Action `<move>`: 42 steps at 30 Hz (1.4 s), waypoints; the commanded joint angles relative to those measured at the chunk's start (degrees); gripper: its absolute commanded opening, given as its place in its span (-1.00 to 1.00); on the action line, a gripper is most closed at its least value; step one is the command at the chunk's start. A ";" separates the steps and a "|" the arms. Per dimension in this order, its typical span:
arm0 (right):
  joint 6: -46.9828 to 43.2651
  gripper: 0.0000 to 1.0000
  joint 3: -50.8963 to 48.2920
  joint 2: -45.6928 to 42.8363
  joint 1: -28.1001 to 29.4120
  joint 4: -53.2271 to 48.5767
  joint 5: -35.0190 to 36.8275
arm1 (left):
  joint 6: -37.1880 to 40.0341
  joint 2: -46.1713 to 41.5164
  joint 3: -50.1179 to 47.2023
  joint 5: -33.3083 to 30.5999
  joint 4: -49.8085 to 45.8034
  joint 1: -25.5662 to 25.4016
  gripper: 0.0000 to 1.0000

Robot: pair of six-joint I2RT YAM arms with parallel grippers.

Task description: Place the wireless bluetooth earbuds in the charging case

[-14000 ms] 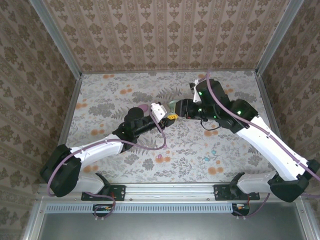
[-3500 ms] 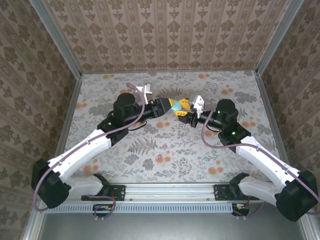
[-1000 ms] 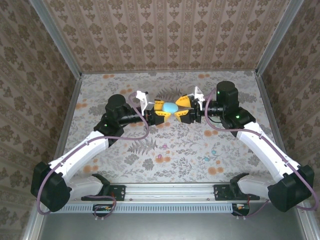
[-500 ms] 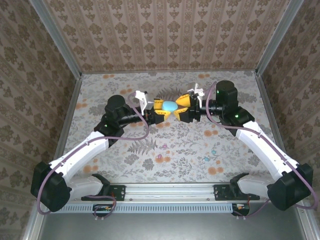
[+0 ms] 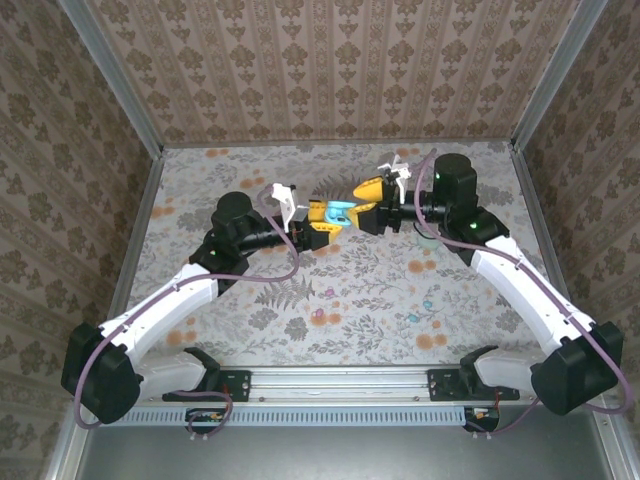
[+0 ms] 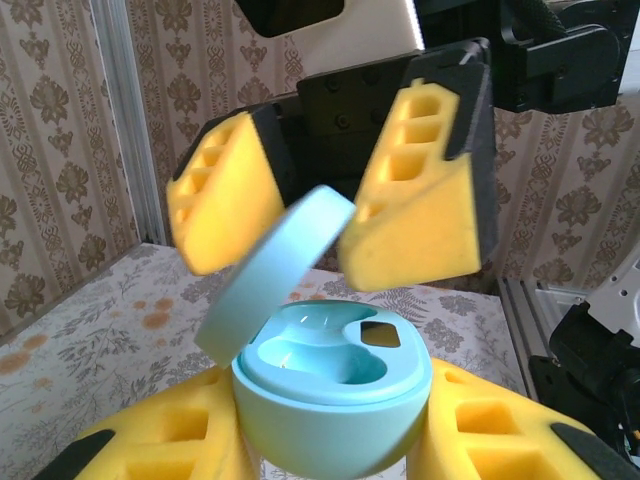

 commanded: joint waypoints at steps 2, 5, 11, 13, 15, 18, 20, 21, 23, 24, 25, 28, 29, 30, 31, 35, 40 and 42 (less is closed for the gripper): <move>3.63 0.33 4.81 1.57 -0.32 -3.76 4.39 | -0.25 -0.47 -0.91 -0.02 3.16 -0.47 -0.44; 7.12 0.34 7.06 1.81 -0.39 -6.06 5.33 | -1.06 -0.47 -1.85 -2.08 4.72 -0.47 -0.43; 15.14 0.34 8.67 -1.66 -1.19 -11.32 8.66 | -2.48 -0.64 -4.39 -9.13 8.02 -0.47 -0.43; 17.79 0.34 7.58 -4.12 -2.45 -13.64 11.65 | -2.75 -0.90 -5.41 -10.90 9.12 -0.47 -0.43; 19.76 0.32 6.17 -6.31 -4.51 -17.45 15.28 | -3.25 -1.15 -6.19 -12.11 10.22 -0.52 -0.43; 23.38 0.27 2.32 -9.49 -9.91 -24.94 22.18 | -4.14 -1.67 -7.26 -12.97 11.87 -0.48 -0.43; 26.66 0.18 -1.31 -10.71 -13.80 -31.40 28.15 | -4.81 -2.08 -7.84 -13.28 12.79 -0.56 -0.43; 28.50 0.14 -3.41 -11.01 -16.10 -34.73 29.95 | -5.21 -2.27 -7.99 -13.29 13.22 -0.62 -0.43; 30.45 0.06 -7.67 -10.74 -19.27 -40.56 32.34 | -5.60 -2.86 -8.26 -13.29 13.34 -0.93 -0.43; 30.80 0.04 -9.65 -10.46 -20.23 -42.94 32.57 | -5.52 -3.22 -8.38 -13.42 13.26 -1.07 -0.43; 31.23 0.02 -11.92 -10.36 -20.64 -44.38 32.41 | -5.55 -3.68 -8.59 -13.63 12.96 -1.32 -0.43; 33.32 0.01 -18.87 -11.07 -20.69 -44.44 33.05 | -5.30 -4.75 -8.94 -13.99 12.34 -1.69 -0.43; 34.67 0.01 -20.65 -11.45 -20.64 -44.04 33.74 | -5.19 -4.90 -8.88 -13.95 12.05 -1.68 -0.43; 35.96 0.01 -22.46 -11.84 -20.64 -43.69 34.46 | -5.09 -5.03 -8.73 -13.91 11.64 -1.87 -0.43; 36.98 0.03 -24.13 -12.10 -20.64 -43.03 34.93 | -4.91 -5.19 -8.71 -13.77 11.27 -1.88 -0.43; 39.41 0.06 -28.84 -12.09 -20.56 -39.74 34.29 | -4.79 -5.48 -8.41 -13.76 10.78 -2.20 -0.42; 38.16 0.06 -30.19 -7.98 -20.30 -37.03 32.40 | -4.51 -5.39 -8.13 -13.92 10.45 -2.41 -0.42; 38.05 0.05 -30.32 -5.94 -19.94 -35.97 31.13 | -4.54 -5.37 -7.94 -13.95 10.44 -2.58 -0.42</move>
